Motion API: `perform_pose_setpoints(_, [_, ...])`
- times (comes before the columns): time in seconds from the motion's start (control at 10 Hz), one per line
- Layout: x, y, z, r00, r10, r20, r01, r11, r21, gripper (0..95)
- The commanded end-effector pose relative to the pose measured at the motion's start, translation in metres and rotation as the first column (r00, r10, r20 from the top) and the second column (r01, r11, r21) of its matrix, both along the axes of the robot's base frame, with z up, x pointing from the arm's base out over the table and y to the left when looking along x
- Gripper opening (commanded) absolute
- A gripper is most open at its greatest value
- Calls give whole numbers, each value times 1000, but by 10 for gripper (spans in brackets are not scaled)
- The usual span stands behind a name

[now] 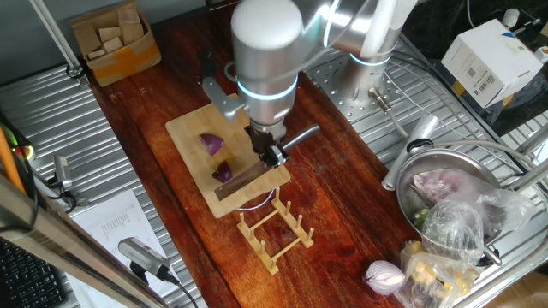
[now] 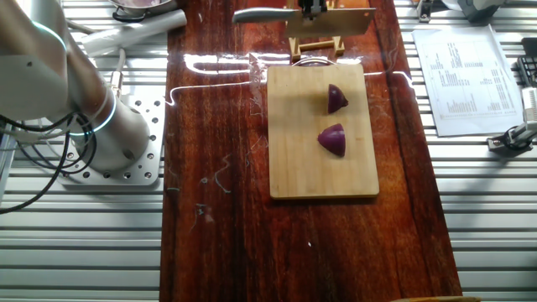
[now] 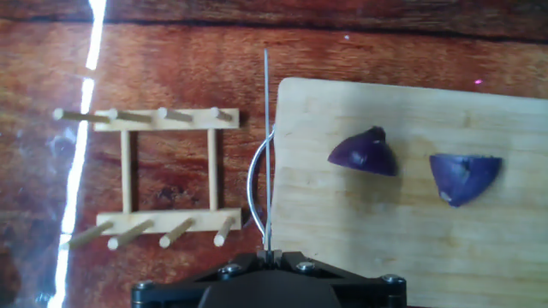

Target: Chop the onions

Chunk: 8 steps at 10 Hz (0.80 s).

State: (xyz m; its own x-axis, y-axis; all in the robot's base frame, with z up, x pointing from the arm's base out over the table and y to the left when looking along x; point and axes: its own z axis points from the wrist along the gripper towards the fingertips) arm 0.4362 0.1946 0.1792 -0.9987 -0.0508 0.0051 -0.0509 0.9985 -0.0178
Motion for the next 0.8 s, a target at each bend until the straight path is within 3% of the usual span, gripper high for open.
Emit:
perform_pose_setpoints(0.1, [6, -20, -9, 998, -56, 24, 57, 998, -29, 0])
perform_pose_setpoints(0.3, [15, -61, -18, 999, -24, 25, 25, 999, -29, 0])
perform_pose_setpoints(0.5, [15, -61, -18, 999, -29, 25, 29, 1000, -5, 0])
perform_pose_setpoints(0.8, [15, -59, -19, 996, -88, 28, 89, 996, -12, 0])
